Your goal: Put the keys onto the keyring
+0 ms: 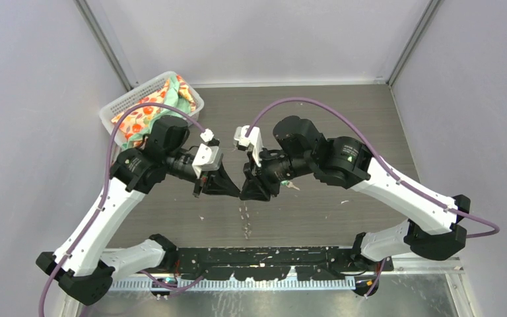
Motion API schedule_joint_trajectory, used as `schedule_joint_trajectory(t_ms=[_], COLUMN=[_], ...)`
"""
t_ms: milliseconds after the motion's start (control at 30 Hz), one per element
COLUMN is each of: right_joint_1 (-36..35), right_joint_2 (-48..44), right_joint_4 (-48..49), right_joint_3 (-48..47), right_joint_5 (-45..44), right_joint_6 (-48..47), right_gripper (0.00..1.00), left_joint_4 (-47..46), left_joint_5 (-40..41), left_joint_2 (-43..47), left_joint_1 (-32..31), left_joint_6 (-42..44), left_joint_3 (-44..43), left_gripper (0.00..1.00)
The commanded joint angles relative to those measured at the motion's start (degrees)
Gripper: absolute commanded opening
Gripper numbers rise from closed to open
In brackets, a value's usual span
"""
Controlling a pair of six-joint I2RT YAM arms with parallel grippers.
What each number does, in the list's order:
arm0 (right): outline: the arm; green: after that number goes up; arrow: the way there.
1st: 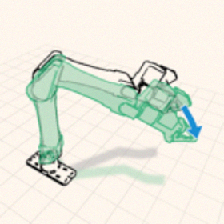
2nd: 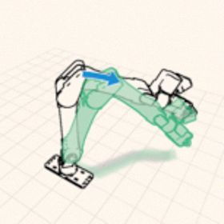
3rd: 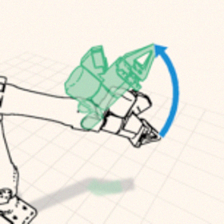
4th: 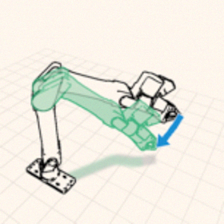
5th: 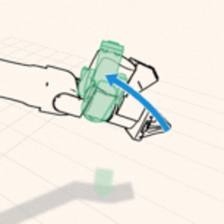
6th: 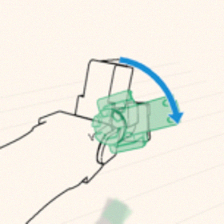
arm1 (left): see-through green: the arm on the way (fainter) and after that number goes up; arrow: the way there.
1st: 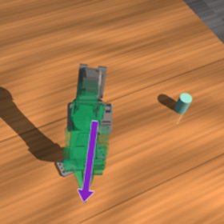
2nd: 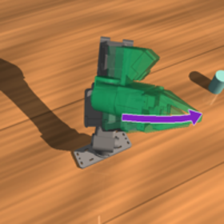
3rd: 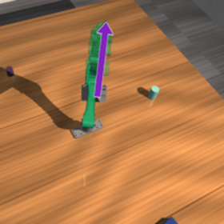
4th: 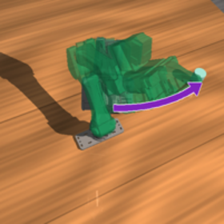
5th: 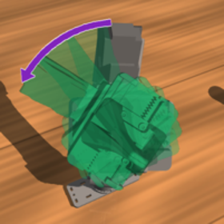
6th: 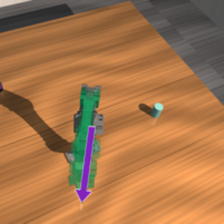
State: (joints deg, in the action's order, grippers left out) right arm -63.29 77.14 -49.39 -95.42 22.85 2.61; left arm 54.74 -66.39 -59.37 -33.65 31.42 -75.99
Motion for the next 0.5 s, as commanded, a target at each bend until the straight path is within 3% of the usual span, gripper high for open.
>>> schedule_joint_trajectory(t_ms=[0, 100, 200, 267, 300, 400, 467], right_joint_1=[-0.75, -1.05, -1.3, -1.55, -1.47, -1.48, -1.42], right_joint_2=[0.4, 0.72, 0.17, -1.39, -2.81, -8.6, -12.01], right_joint_4=[-1.12, -1.83, -0.01, 3.15, 5.76, 17.37, 25.37], right_joint_3=[-2.62, -2.4, -1.19, 1.31, 3.37, 12.15, 17.36], right_joint_5=[0.18, -1.09, -2.21, -3.74, -4.35, -4.35, -4.1], right_joint_6=[-1.66, -2.32, -2.32, -2.28, -2.3, -0.49, 0.9], right_gripper=[0.31, 0.22, 0.04, 0.01, 0.01, 0.01, 0.01], left_joint_4=[-3.34, -3.46, -3.41, -3.79, -4.69, -8.19, -10.0], left_joint_5=[-0.68, -1.16, -1.2, -1.45, -1.54, -1.86, -2.34], left_joint_2=[0.08, 0.18, 0.38, 0.67, 0.93, 2.46, 3.93], left_joint_1=[-0.17, -0.12, -0.18, -0.13, -0.18, -0.18, -0.13], left_joint_6=[-2.72, -2.77, -2.77, -3.06, -4.02, -7.74, -8.81], left_joint_3=[-2.07, -2.06, -1.85, -1.61, -1.36, 0.61, 2.48], left_gripper=[0.0, 0.0, 0.0, 0.0, 0.02, 0.22, 0.28])
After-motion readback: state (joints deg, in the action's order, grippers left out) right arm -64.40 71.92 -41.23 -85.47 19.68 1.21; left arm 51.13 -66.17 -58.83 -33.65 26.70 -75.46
